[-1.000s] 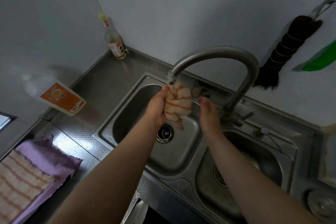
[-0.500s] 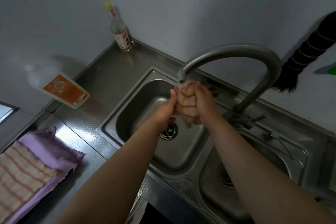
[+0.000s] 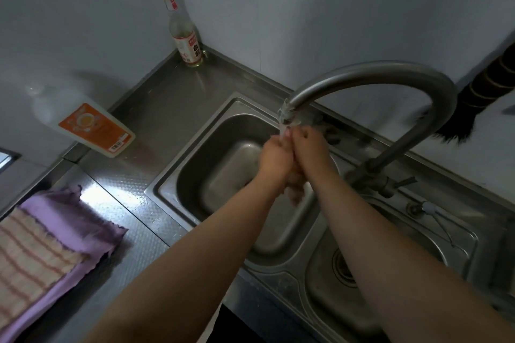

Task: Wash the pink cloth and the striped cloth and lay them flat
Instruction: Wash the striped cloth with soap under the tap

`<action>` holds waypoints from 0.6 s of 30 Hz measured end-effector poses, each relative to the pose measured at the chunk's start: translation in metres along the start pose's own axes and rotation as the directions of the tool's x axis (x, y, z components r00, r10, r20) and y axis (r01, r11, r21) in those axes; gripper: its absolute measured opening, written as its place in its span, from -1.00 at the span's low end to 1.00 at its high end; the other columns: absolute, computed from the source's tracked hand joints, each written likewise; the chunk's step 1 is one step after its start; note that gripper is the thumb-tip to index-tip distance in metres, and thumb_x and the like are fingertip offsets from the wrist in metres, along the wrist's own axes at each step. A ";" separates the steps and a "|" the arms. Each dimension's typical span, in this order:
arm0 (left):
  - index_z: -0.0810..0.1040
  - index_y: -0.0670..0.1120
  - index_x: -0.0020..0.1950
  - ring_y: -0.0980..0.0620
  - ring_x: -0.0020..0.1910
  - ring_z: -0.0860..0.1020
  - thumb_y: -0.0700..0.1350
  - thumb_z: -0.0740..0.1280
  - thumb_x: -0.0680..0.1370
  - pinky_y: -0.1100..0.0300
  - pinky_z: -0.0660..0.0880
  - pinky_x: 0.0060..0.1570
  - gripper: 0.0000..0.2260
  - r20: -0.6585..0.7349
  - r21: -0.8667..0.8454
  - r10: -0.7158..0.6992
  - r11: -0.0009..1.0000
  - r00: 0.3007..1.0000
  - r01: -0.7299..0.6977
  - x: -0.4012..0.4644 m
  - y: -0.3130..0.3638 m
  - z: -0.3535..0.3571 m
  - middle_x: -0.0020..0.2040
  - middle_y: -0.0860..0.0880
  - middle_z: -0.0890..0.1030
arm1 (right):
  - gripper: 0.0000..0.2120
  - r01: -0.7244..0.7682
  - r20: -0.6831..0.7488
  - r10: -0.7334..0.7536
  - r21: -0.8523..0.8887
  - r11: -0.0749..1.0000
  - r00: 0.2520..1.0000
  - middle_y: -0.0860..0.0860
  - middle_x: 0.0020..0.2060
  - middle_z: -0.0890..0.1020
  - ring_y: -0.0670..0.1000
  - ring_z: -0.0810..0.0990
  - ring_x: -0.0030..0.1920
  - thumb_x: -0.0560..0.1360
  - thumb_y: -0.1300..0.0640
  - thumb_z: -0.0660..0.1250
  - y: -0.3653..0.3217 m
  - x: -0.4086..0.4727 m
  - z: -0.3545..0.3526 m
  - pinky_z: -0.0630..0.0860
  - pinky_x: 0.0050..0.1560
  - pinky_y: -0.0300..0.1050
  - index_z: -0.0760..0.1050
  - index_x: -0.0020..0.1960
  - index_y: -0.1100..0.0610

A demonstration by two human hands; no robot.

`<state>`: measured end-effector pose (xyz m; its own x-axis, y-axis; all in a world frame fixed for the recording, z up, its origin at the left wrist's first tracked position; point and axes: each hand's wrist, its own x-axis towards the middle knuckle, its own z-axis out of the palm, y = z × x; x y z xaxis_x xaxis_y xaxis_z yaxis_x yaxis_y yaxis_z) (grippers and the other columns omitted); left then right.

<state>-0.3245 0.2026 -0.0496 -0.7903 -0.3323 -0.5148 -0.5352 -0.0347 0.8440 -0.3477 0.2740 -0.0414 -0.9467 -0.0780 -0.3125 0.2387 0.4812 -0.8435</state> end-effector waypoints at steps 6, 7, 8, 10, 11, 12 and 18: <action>0.49 -0.12 -0.08 0.05 -0.35 0.49 0.04 0.12 0.66 0.24 0.45 -0.42 -0.70 -0.018 -0.074 -0.162 0.984 0.987 0.160 0.012 0.002 -0.015 -0.31 -0.03 0.50 | -0.66 -0.009 0.058 0.009 -0.012 1.000 0.998 0.01 -0.34 0.53 0.00 0.52 -0.27 0.63 -0.03 0.10 -0.005 -0.010 0.019 0.41 -0.27 -0.12 0.44 -0.27 0.03; 0.49 -0.13 -0.11 0.03 -0.38 0.50 0.05 0.11 0.67 0.22 0.44 -0.44 -0.68 0.018 -0.052 -0.153 0.987 0.988 0.154 0.006 -0.001 -0.010 -0.36 -0.05 0.51 | -0.66 -0.039 0.045 0.038 0.014 0.999 0.998 0.05 -0.32 0.55 0.07 0.54 -0.23 0.62 0.00 0.09 -0.005 -0.002 0.014 0.43 -0.22 -0.06 0.46 -0.26 0.04; 0.49 -0.12 -0.13 0.01 -0.39 0.52 0.04 0.10 0.67 0.21 0.45 -0.41 -0.67 0.027 -0.046 -0.133 0.990 0.991 0.134 0.003 -0.002 -0.008 -0.36 -0.07 0.52 | -0.67 -0.066 0.049 0.063 0.056 0.996 0.997 0.10 -0.29 0.57 0.12 0.56 -0.20 0.62 0.03 0.09 -0.004 0.003 0.012 0.45 -0.19 -0.03 0.50 -0.22 0.08; 0.51 -0.14 -0.09 -0.03 -0.28 0.56 0.02 0.08 0.68 0.17 0.49 -0.20 -0.67 -0.028 -0.040 -0.112 0.993 0.993 0.111 0.010 0.007 -0.015 -0.29 -0.09 0.55 | -0.65 -0.062 0.083 0.058 0.044 0.997 0.995 0.11 -0.30 0.55 0.07 0.53 -0.26 0.63 0.05 0.05 -0.005 -0.002 0.015 0.41 -0.28 -0.10 0.52 -0.13 0.17; 0.52 -0.16 -0.02 -0.04 -0.20 0.56 0.03 0.08 0.67 0.16 0.48 -0.11 -0.66 -0.066 -0.081 -0.136 0.988 0.989 0.130 0.019 0.011 -0.022 -0.24 -0.10 0.56 | -0.65 -0.034 0.112 0.033 0.010 0.999 0.993 0.06 -0.32 0.53 0.01 0.51 -0.29 0.64 0.03 0.04 -0.005 -0.008 0.020 0.39 -0.32 -0.15 0.49 -0.15 0.15; 0.53 -0.18 0.05 -0.04 -0.16 0.56 0.04 0.09 0.67 0.16 0.46 -0.08 -0.65 -0.086 -0.114 -0.177 0.979 0.981 0.167 0.026 0.015 -0.027 -0.20 -0.10 0.56 | -0.66 -0.008 0.121 0.007 0.006 1.000 0.993 0.02 -0.32 0.53 -0.03 0.51 -0.30 0.65 0.01 0.05 -0.005 -0.012 0.025 0.40 -0.32 -0.17 0.46 -0.19 0.10; 0.59 -0.24 0.01 -0.10 -0.14 0.58 -0.07 0.17 0.65 0.10 0.49 -0.11 -0.71 -0.046 0.052 -0.033 0.998 0.998 0.036 0.017 0.019 -0.015 -0.16 -0.19 0.60 | -0.66 -0.047 0.039 0.048 -0.014 0.999 0.998 -0.03 -0.36 0.44 0.04 0.47 -0.19 0.64 0.15 0.06 -0.011 0.010 0.014 0.34 -0.32 -0.23 0.41 -0.29 0.10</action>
<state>-0.3431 0.1822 -0.0401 -0.7575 -0.3741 -0.5351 -0.5777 0.0023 0.8162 -0.3566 0.2560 -0.0409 -0.9250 -0.0895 -0.3692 0.2798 0.4969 -0.8215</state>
